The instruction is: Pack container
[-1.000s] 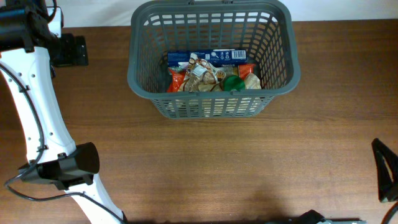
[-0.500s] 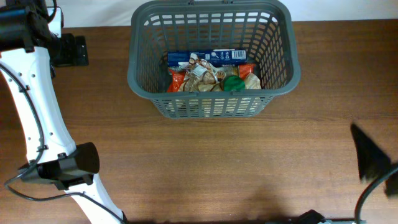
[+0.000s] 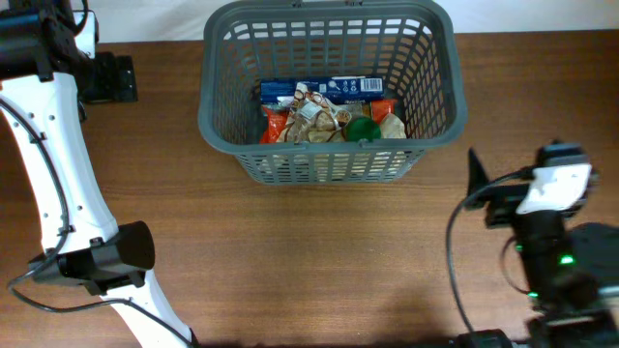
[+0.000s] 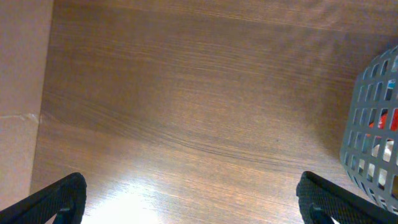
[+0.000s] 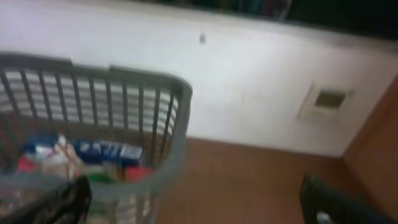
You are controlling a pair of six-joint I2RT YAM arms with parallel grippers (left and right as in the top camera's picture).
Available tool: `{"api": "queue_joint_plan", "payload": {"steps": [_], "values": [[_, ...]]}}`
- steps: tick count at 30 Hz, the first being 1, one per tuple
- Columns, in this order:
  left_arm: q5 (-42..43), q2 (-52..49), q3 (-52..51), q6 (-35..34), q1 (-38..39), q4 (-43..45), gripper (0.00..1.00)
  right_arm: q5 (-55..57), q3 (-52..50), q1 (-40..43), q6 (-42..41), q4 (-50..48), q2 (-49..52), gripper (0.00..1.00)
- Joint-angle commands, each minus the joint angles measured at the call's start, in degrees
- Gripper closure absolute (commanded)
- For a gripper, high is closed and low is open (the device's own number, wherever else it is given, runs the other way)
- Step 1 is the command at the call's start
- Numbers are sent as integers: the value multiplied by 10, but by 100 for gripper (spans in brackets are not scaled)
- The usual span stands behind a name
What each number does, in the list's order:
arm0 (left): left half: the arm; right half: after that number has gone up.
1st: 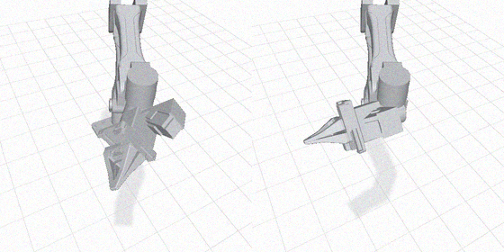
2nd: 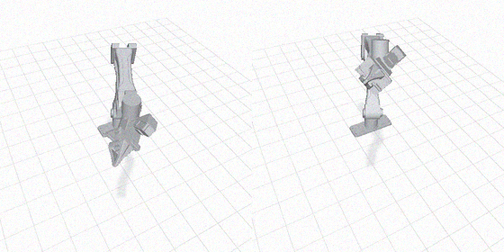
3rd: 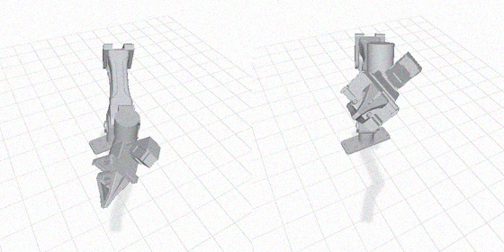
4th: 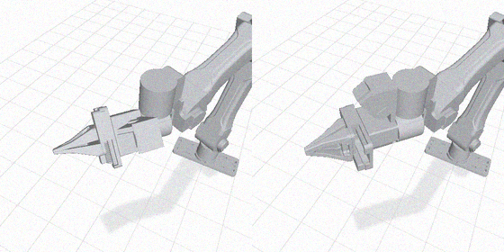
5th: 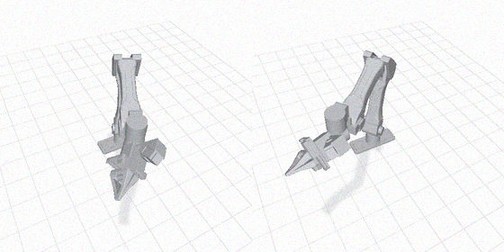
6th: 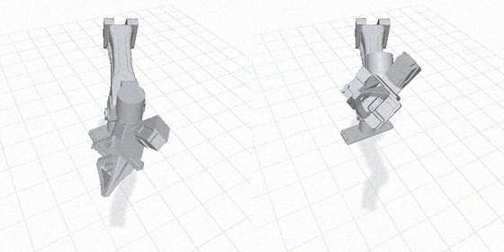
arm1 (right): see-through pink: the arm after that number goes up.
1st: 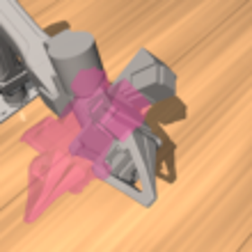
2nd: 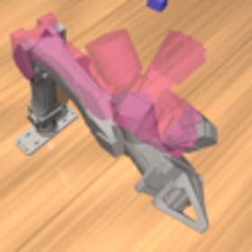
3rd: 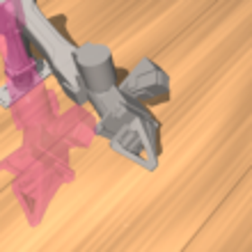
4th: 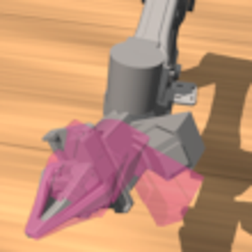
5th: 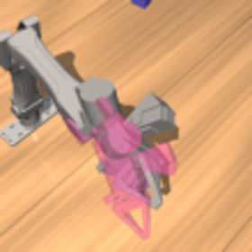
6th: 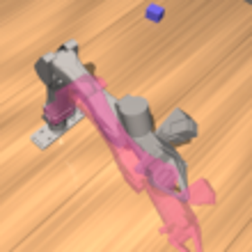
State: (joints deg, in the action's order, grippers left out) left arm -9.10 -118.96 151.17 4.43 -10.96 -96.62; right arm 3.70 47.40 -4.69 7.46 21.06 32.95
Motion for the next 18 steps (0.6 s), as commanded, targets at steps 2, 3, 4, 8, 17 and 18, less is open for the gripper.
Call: {"api": "queue_joint_plan", "payload": {"steps": [2,3,4,8,17,18], "values": [[-4,9,-1,-8,-2,0,1,-81,-179,37,-4,-104,-94,1],[-4,9,-1,-8,-2,0,1,-86,-232,36,-4,-127,-131,1],[-4,9,-1,-8,-2,0,1,-94,-256,36,-4,-134,-152,1],[-4,9,-1,-8,-2,0,1,-109,-324,36,-4,-138,-232,1],[-4,9,-1,-8,-2,0,1,-110,-383,36,-4,-109,-328,1],[-4,9,-1,-8,-2,0,1,-111,-388,35,-4,-110,-328,1]]}}
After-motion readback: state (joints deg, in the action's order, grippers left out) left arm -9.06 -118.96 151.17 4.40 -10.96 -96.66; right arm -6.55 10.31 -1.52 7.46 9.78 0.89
